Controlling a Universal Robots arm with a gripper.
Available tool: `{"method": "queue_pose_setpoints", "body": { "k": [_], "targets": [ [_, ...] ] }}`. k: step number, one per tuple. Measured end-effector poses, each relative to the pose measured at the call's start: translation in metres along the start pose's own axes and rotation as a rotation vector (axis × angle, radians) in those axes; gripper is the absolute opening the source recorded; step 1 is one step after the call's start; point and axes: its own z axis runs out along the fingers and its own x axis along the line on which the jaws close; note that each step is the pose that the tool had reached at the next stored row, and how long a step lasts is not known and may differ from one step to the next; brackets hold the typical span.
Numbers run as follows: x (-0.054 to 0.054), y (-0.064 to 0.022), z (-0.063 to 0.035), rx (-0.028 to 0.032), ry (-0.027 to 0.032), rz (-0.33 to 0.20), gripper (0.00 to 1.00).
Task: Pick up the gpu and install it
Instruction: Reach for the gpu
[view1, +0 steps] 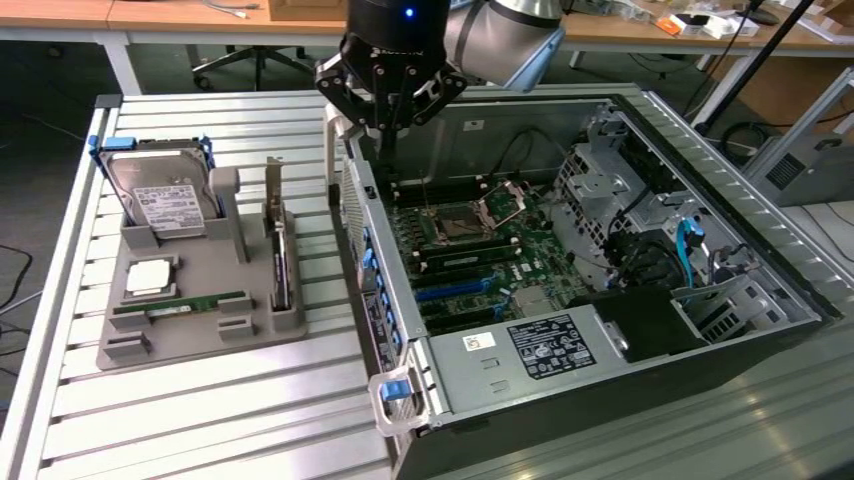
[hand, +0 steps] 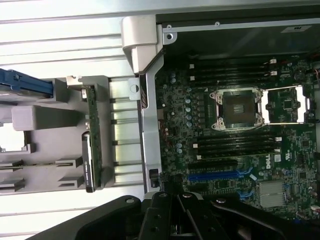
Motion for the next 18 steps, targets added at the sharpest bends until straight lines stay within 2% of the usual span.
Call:
{"method": "queue_pose_setpoints", "body": {
  "k": [18],
  "targets": [
    [0.0071,-0.0005,-0.0002,0.0004,-0.0001,0.0,0.11]
  ]
}}
